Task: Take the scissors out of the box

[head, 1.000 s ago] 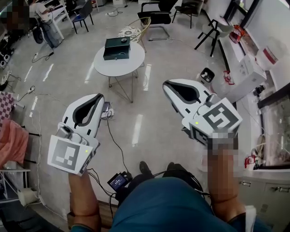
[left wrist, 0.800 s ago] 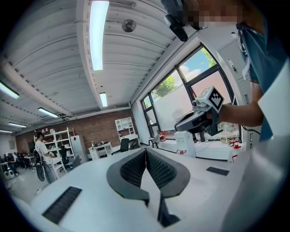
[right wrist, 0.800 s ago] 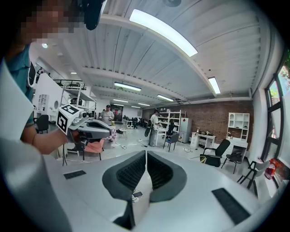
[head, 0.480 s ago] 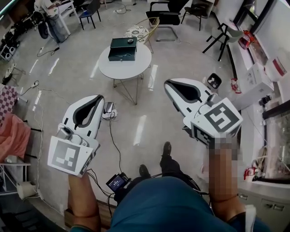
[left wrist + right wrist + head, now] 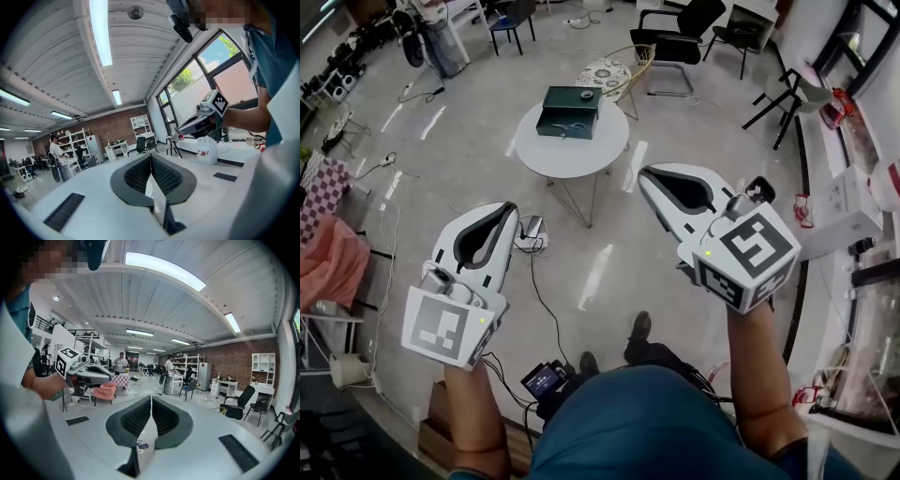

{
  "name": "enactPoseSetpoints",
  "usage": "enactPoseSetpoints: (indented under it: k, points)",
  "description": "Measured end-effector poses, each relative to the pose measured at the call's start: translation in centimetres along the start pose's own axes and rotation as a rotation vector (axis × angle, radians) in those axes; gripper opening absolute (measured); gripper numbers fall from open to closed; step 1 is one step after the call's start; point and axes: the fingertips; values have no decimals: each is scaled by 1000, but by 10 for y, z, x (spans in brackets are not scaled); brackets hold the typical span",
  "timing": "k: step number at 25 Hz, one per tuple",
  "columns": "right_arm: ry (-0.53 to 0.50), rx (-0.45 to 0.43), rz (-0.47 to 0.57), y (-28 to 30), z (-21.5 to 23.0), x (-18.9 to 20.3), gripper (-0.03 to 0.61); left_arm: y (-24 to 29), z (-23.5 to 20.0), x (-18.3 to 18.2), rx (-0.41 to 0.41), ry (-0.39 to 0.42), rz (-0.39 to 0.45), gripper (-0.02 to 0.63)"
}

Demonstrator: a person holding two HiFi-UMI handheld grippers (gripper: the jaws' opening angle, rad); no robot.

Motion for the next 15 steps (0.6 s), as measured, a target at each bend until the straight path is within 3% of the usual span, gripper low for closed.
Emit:
enactPoseSetpoints:
  k: [10, 15]
  points:
    - [6, -96, 1, 1, 89, 0, 38, 83, 18, -20, -64, -35, -66, 20]
    - [11, -119, 7, -3, 127, 6, 38, 126, 27, -31, -65, 0, -70, 20]
Point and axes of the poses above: the fingertips, and each gripper's own axes: y forward along the fingers, z to its right, x out of its underside, and after that the axes turned 7 degrees about y, right-handed
